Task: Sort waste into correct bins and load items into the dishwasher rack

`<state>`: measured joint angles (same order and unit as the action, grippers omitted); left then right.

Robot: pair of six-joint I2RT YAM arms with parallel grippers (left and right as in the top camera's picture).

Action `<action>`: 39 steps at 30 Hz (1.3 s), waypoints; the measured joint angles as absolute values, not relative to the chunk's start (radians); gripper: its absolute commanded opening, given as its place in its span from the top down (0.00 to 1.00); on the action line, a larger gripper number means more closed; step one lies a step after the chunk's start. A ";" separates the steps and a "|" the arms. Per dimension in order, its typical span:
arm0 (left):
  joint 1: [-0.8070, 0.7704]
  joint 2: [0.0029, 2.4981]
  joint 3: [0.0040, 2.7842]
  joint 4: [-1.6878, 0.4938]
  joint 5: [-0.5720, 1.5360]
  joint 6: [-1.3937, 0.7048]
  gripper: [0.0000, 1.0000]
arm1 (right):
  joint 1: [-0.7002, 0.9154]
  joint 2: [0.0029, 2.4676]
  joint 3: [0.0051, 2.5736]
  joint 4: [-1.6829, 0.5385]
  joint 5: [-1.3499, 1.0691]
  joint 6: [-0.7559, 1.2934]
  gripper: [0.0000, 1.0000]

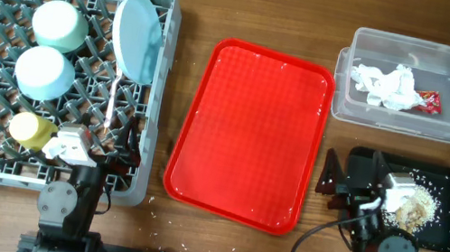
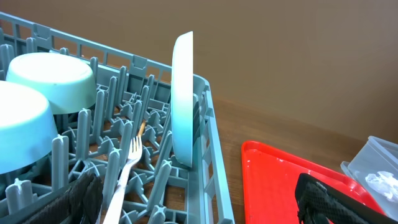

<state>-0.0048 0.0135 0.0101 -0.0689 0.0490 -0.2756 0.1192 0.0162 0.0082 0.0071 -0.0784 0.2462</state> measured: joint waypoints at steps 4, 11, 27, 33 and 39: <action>-0.005 0.014 0.010 -0.068 0.049 -0.276 0.00 | 0.119 0.016 0.007 0.000 -0.078 0.112 0.00; -0.005 0.014 0.010 -0.069 0.049 -0.275 0.00 | 0.082 0.016 0.007 0.000 -0.069 -0.041 0.00; -0.005 0.014 0.010 -0.068 0.049 -0.276 0.00 | 0.046 0.015 0.007 0.000 -0.067 -0.065 0.00; -0.005 0.014 0.010 -0.068 0.049 -0.276 0.00 | 0.045 0.015 0.007 0.000 -0.067 -0.065 0.00; -0.005 0.014 0.010 -0.068 0.049 -0.276 0.00 | 0.045 0.015 0.007 0.000 -0.067 -0.065 0.00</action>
